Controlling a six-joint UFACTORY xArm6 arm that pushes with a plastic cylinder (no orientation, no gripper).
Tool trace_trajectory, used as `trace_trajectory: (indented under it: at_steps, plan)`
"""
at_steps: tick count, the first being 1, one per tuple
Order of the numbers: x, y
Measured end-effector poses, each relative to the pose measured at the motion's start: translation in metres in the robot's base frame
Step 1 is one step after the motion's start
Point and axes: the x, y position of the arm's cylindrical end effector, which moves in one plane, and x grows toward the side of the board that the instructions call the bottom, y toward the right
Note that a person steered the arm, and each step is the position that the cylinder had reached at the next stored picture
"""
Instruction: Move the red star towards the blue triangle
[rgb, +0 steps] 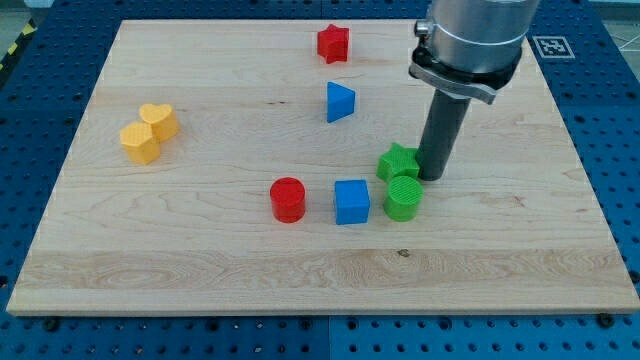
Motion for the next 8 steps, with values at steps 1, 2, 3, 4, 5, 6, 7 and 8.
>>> trace_trajectory:
  at_steps: [1,2,3,4,5,6,7,8]
  plan:
    - [0.000,-0.008]
    - [0.000,-0.010]
    - [-0.020,-0.010]
    - [-0.052,-0.013]
    - [-0.052,-0.030]
    - [-0.052,-0.083]
    - [-0.055,-0.134]
    - [-0.072,-0.164]
